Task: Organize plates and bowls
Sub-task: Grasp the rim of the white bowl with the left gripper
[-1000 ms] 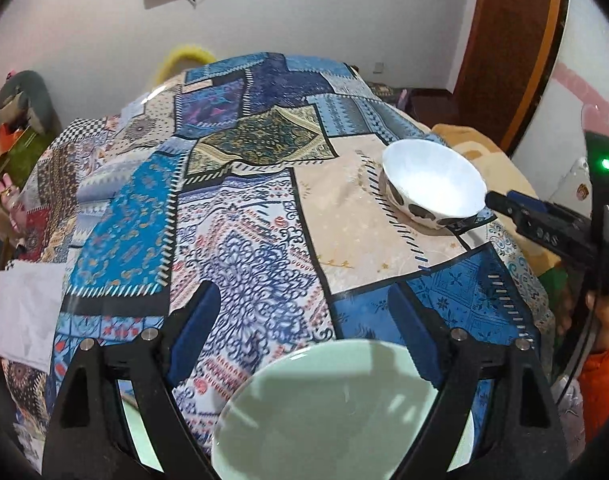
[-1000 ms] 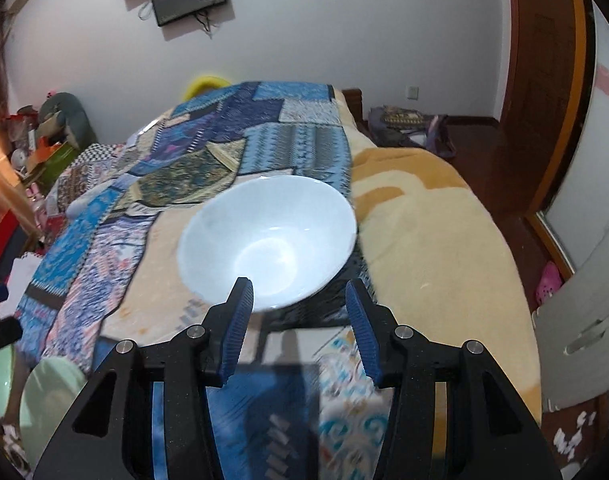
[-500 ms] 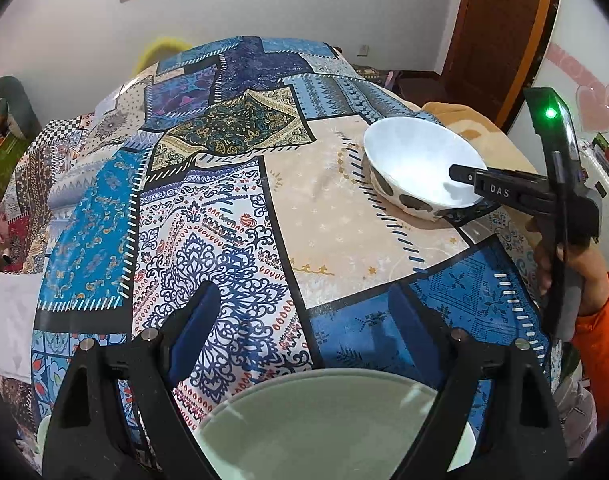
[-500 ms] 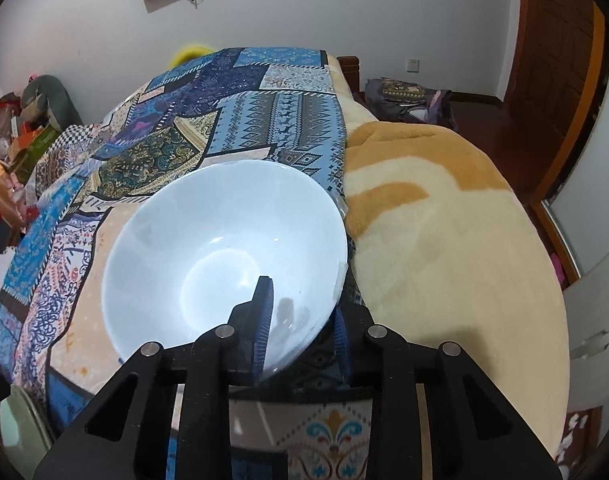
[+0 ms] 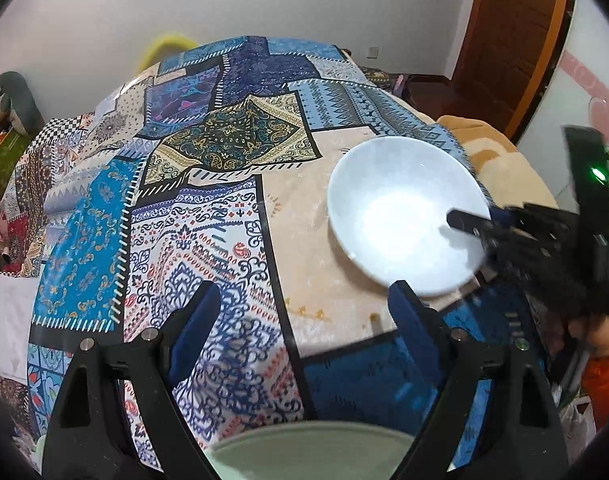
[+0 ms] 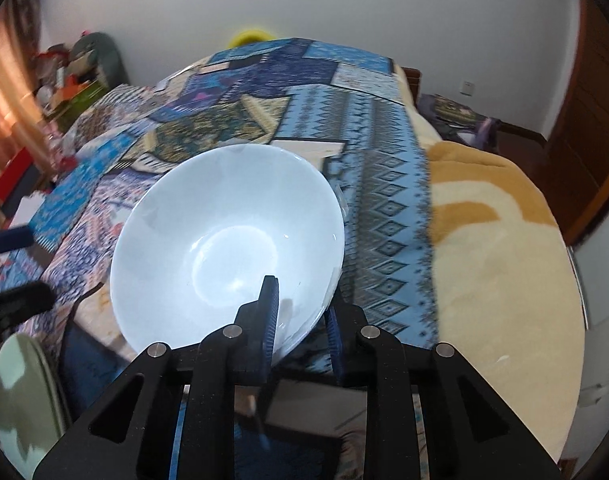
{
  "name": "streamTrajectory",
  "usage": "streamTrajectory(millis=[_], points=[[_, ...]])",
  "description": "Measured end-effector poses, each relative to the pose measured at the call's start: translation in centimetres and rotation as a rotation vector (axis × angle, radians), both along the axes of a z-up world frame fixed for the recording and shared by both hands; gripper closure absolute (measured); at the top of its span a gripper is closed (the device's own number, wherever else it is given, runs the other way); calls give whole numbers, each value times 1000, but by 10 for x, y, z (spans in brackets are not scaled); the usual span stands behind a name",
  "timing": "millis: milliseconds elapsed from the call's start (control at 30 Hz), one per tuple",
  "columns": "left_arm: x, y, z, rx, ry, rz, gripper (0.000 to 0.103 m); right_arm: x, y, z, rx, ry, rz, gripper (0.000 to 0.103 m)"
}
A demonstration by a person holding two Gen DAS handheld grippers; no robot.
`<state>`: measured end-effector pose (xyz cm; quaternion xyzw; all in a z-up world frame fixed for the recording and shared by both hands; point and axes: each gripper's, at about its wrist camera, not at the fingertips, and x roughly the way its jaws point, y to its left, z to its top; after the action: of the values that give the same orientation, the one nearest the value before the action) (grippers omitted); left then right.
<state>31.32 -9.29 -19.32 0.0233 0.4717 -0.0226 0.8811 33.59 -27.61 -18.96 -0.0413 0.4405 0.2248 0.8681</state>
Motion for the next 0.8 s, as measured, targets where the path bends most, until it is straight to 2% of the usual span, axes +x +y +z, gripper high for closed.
streamTrajectory(millis=[133, 267, 367, 533, 600, 667, 800], points=[[17, -2, -9, 9, 17, 7, 18, -4, 10, 0, 5, 1, 43, 83], [35, -7, -20, 21, 51, 9, 31, -5, 17, -1, 27, 5, 74, 83], [45, -7, -30, -7, 92, 10, 35, -5, 19, -2, 40, 11, 90, 83], [53, -8, -47, -26, 162, 11, 55, -4, 18, -6, 63, 34, 89, 82], [54, -9, -54, -39, 189, 7, 70, -3, 17, -7, 77, 45, 82, 82], [57, -10, -56, -52, 196, 2, 74, -4, 16, -6, 92, 52, 77, 82], [55, -12, -54, -26, 170, -11, 78, -4, 13, -8, 119, 68, 62, 82]])
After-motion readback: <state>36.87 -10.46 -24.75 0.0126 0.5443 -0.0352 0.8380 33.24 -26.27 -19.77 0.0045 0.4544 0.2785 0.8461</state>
